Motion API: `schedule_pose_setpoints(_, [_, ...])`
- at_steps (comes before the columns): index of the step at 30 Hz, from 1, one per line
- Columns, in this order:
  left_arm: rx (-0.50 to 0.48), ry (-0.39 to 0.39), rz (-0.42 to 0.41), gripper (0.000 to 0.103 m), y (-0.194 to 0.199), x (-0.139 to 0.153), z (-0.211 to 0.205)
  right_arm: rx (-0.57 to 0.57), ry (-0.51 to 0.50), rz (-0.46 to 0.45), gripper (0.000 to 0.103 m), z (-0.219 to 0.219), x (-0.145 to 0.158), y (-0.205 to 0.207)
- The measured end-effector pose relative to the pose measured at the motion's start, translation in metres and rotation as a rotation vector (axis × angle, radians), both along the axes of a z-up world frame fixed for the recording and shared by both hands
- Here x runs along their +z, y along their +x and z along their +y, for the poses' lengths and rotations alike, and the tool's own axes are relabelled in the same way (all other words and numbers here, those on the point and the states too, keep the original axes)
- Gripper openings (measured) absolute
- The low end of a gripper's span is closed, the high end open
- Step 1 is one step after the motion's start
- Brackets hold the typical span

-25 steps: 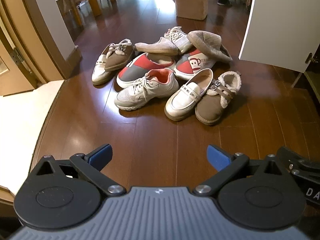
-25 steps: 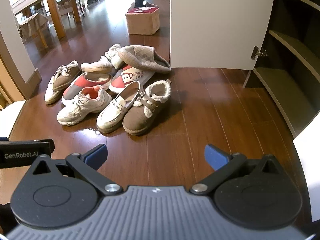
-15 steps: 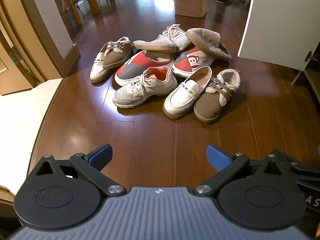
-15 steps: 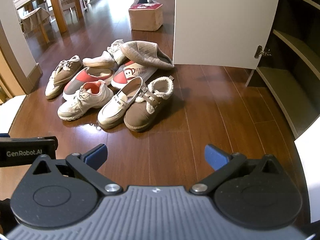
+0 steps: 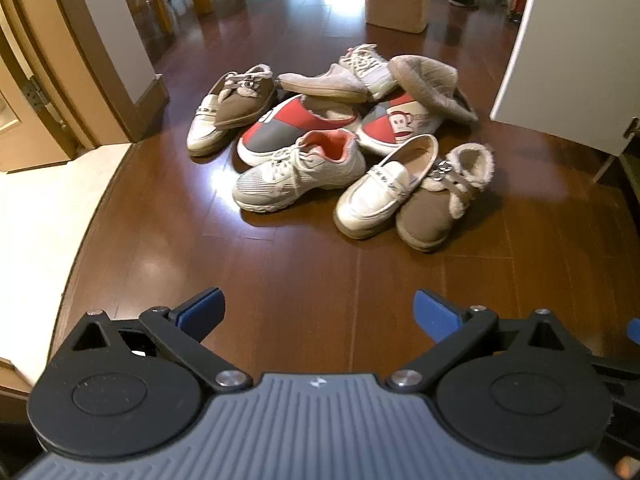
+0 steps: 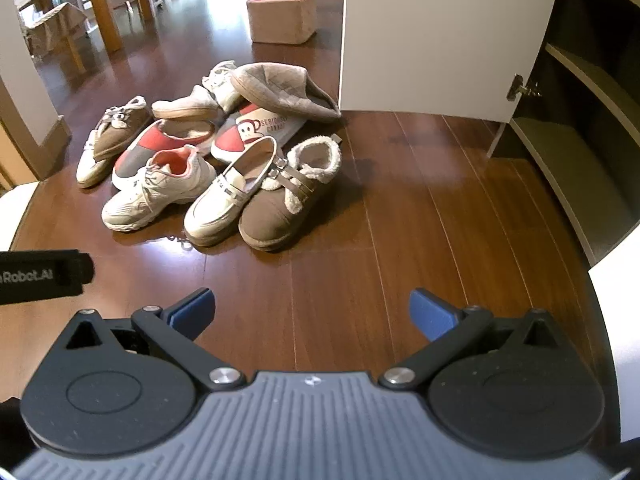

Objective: Organize scattered shoes
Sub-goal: 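Approach the shoe pile with both tools open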

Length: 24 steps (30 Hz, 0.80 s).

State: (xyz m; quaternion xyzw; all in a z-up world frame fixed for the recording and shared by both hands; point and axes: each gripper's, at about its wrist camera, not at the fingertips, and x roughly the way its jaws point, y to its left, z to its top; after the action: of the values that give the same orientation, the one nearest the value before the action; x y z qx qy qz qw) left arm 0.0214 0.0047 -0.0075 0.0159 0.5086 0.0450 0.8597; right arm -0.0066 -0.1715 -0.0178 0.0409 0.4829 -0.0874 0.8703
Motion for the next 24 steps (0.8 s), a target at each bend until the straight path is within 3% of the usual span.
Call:
schedule_pose_setpoints(7, [0.06, 0.009, 0.07, 0.102, 0.027, -0.028, 0.005, -0.045, 0.051, 0.057, 0.102, 0.0, -0.021, 0.016])
schedule_pose_setpoints(16, [0.012, 0.05, 0.191, 0.102, 0.054, -0.072, -0.005, -0.088, 0.066, 0.205, 0.102, -0.008, -0.068, 0.056])
schedule_pose_setpoints(24, [-0.042, 0.04, 0.174, 0.102, 0.061, -0.059, -0.011, -0.143, 0.107, 0.207, 0.102, -0.005, -0.066, 0.052])
